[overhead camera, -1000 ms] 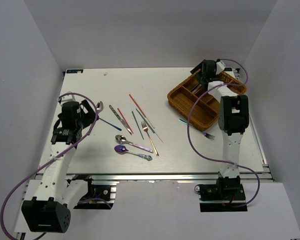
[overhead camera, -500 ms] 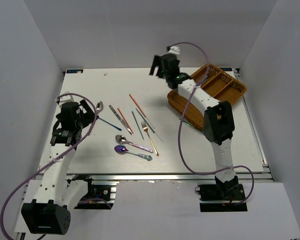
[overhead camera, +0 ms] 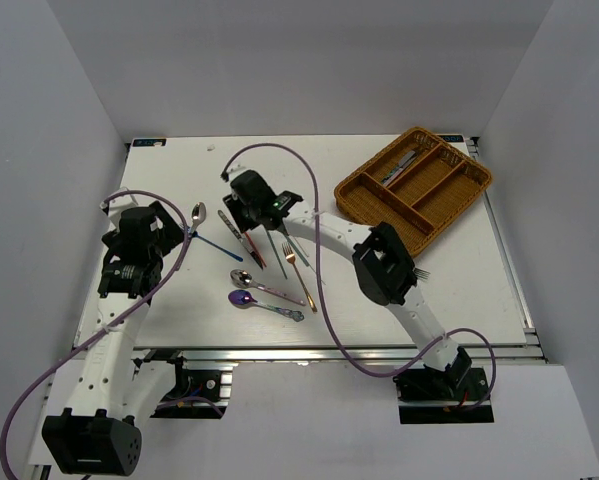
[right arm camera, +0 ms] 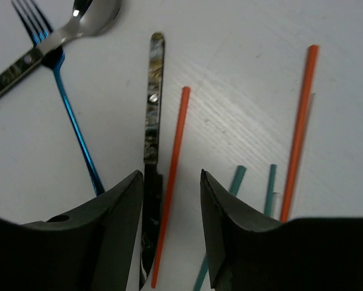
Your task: Sort the eating utensils into containers
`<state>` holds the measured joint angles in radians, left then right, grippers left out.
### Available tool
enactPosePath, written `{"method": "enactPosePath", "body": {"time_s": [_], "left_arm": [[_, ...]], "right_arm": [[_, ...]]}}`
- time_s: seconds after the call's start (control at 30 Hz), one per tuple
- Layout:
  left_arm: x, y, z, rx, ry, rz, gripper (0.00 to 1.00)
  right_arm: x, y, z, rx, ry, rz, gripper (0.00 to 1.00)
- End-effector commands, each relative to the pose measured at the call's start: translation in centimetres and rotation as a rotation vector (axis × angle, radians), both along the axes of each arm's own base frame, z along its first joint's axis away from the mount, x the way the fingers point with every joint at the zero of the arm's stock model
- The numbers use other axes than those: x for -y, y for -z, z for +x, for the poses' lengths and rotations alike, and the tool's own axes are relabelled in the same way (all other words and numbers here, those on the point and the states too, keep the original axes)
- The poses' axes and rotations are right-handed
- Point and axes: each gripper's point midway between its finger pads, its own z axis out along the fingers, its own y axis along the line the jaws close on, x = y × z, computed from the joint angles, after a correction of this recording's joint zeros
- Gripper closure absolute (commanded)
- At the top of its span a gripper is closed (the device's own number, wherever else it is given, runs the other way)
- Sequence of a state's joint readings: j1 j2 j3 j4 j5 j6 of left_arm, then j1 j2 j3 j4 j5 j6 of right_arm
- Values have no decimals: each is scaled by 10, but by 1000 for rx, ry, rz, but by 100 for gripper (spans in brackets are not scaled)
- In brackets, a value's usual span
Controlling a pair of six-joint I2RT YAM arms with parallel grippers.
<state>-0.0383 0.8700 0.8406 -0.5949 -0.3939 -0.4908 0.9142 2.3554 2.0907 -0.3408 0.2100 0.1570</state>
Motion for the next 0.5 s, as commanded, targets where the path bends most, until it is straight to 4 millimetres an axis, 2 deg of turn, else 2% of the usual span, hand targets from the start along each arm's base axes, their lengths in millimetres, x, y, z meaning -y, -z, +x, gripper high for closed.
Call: {"method": "enactPosePath", "body": {"time_s": [0.0,0.2,0.47], "left_arm": [[0,-14,0,35,-4,-1,2],[4,-11,2,33,22,-9,2],[9,-9,4,29,50,-18,2]], "right_arm": [[-10,2,-14,17,-132,-58,52],[-34,17,-12,35,-189,-18,55],[-48,36,-5,49,-201,-1,56]]}}
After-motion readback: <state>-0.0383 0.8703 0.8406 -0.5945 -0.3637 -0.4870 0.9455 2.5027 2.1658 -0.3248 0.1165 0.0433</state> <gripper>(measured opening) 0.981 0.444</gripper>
